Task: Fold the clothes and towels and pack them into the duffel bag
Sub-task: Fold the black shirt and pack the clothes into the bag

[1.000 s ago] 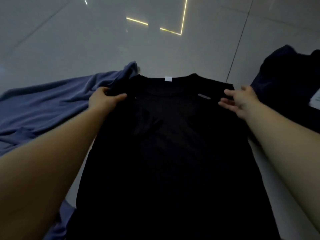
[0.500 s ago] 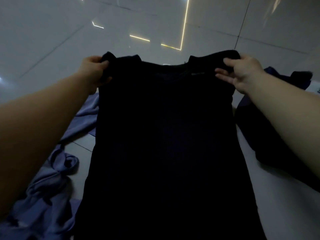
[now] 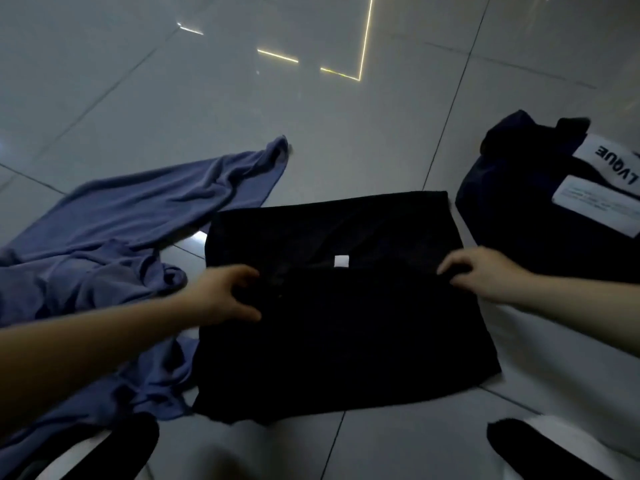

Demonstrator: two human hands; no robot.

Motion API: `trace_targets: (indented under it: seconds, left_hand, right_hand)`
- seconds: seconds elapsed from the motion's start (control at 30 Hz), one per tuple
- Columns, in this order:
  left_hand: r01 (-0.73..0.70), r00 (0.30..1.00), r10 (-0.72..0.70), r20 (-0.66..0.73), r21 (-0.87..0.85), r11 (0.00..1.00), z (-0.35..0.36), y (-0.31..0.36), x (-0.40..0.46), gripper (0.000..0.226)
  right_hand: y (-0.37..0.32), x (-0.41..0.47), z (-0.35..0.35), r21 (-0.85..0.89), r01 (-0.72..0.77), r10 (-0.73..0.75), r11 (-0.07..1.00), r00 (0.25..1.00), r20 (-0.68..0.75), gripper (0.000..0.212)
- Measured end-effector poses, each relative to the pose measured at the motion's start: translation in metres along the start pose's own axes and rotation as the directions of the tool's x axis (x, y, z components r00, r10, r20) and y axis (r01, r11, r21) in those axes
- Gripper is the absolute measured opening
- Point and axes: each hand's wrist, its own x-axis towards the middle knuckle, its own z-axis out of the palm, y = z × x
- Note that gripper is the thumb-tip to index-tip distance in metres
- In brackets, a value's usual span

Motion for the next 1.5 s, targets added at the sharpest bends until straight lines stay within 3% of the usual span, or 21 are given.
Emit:
trace_targets:
  seconds: [0.1,0.13,0.23,0.27,0.33,0.4,0.5,0.63,0.67,0.77,0.93,1.03,1.1,1.23,1.37,1.43,1.5]
  left_hand:
    - [0.0,0.995,0.014,-0.094,0.149,0.989,0.049,-0.024,0.001,0.074]
    - [-0.038,0.99,0.059,-0.126,0.166,0.985,0.059,-0.031,0.004,0.066]
    - [-0.125,0.973,0.156,-0.17,0.177,0.976,0.067,-0.039,0.012,0.035]
    - [-0.126,0.974,0.152,-0.168,0.157,0.98,0.065,-0.04,0.013,0.029]
    - [-0.154,0.971,0.172,-0.167,0.117,0.981,0.054,-0.04,0.015,0.023]
    - [-0.295,0.929,0.327,-0.175,0.185,0.937,0.043,-0.043,0.012,0.017]
    - [-0.526,0.768,0.63,-0.117,0.446,0.724,0.031,-0.054,0.0,0.014]
    - [-0.61,0.677,0.736,-0.006,0.556,0.565,0.039,-0.068,-0.025,0.025]
    - [-0.612,0.685,0.727,0.055,0.585,0.532,0.045,-0.074,-0.029,0.03]
    - [-0.612,0.735,0.627,0.258,0.649,0.452,0.059,-0.086,-0.034,0.053]
    - [-0.622,0.716,0.619,0.324,0.699,0.354,0.059,-0.078,-0.035,0.05]
    - [-0.604,0.738,0.507,0.446,0.771,0.201,0.062,-0.082,-0.034,0.052]
    - [-0.588,0.767,0.421,0.485,0.794,0.155,0.061,-0.081,-0.037,0.053]
    - [-0.568,0.764,0.508,0.398,0.787,0.24,0.065,-0.074,-0.043,0.063]
    - [-0.581,0.701,0.665,0.257,0.746,0.324,0.075,-0.054,-0.032,0.042]
    - [-0.518,0.733,0.677,0.071,0.704,0.487,0.072,-0.048,-0.014,0.037]
    - [-0.347,0.806,0.531,-0.261,0.517,0.782,0.056,-0.04,0.009,0.034]
  right_hand:
    - [0.03,-0.01,0.033,0.055,-0.081,0.074,0.995,0.991,0.114,0.01]
    - [0.034,-0.012,0.04,0.122,-0.097,0.084,0.988,0.991,0.105,0.018]
    - [0.044,0.001,0.056,0.343,-0.122,0.148,0.932,0.988,-0.05,0.088]
    - [0.042,0.005,0.06,0.349,-0.126,0.16,0.929,0.984,-0.072,0.095]
    - [0.038,0.009,0.064,0.291,-0.15,0.183,0.945,0.979,-0.089,0.074]
    - [0.035,0.009,0.062,0.197,-0.076,0.115,0.977,0.974,-0.195,0.052]
    - [0.032,-0.004,0.053,0.15,0.055,-0.004,0.987,0.948,-0.319,0.04]
    - [0.045,-0.029,0.057,0.138,0.037,-0.004,0.99,0.974,-0.228,0.008]
    - [0.051,-0.033,0.062,0.082,0.012,0.002,0.997,0.987,-0.158,0.007]
    - [0.067,-0.036,0.079,-0.155,-0.008,0.015,0.988,0.999,0.042,0.031]
    - [0.069,-0.038,0.089,-0.398,0.039,-0.011,0.916,0.997,0.07,0.059]
    - [0.071,-0.04,0.091,-0.478,0.046,-0.012,0.877,0.997,0.072,0.067]
    - [0.073,-0.041,0.091,-0.489,0.049,-0.016,0.871,0.997,0.073,0.067]
    - [0.078,-0.046,0.091,-0.455,0.062,-0.047,0.888,0.998,0.044,0.064]
    - [0.068,-0.047,0.088,-0.563,0.014,-0.007,0.827,1.0,0.015,0.054]
    - [0.056,-0.039,0.082,-0.558,-0.009,-0.022,0.83,0.999,-0.049,0.046]
    - [0.044,-0.02,0.067,-0.429,-0.006,-0.065,0.903,0.987,-0.149,0.042]
